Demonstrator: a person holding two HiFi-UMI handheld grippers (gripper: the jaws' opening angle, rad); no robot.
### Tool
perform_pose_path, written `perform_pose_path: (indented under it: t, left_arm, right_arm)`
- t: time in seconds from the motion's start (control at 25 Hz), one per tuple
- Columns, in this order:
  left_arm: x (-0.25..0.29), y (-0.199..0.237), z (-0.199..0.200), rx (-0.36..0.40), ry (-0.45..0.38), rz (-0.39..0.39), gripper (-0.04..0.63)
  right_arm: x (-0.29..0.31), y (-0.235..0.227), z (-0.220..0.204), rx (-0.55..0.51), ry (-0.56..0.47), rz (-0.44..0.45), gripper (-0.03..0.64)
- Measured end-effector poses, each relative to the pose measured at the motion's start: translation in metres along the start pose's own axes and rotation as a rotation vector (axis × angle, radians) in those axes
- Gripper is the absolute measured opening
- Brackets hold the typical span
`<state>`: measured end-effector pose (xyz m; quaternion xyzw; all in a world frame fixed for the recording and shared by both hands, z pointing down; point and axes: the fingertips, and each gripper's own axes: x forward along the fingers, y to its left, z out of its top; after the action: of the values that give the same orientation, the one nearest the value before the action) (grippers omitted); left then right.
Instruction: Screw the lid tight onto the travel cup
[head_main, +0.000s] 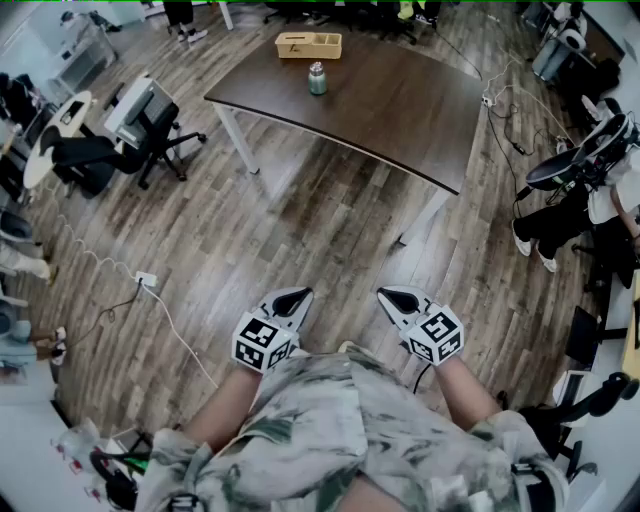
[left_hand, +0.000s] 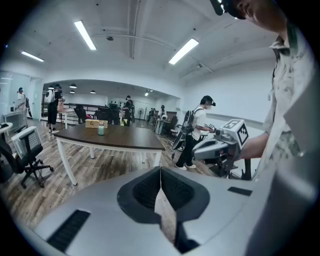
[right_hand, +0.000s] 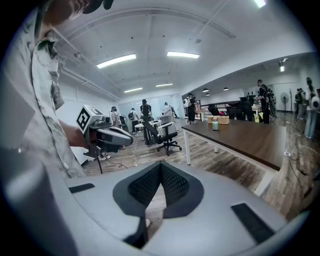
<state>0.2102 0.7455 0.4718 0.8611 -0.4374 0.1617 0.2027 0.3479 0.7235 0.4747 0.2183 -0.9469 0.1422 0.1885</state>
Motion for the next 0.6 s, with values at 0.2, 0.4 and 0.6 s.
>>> perform_pose_path:
  t: [0.2,0.4,0.6]
  left_arm:
    - [0.008,-0.007,0.014,0.059,-0.003,-0.009,0.025]
    - [0.009,-0.006,0.016,0.051,-0.012,0.008,0.025]
    - [0.005,-0.006,0.016,0.036,-0.019,0.021,0.025]
  right_arm:
    - [-0.005,-0.021,0.009,-0.026,-0.014,-0.02,0.021]
    - [-0.009,-0.032,0.01,-0.037,-0.019,-0.026,0.021]
    - [-0.01,-0.029,0.009,-0.032,-0.029,-0.008,0.021]
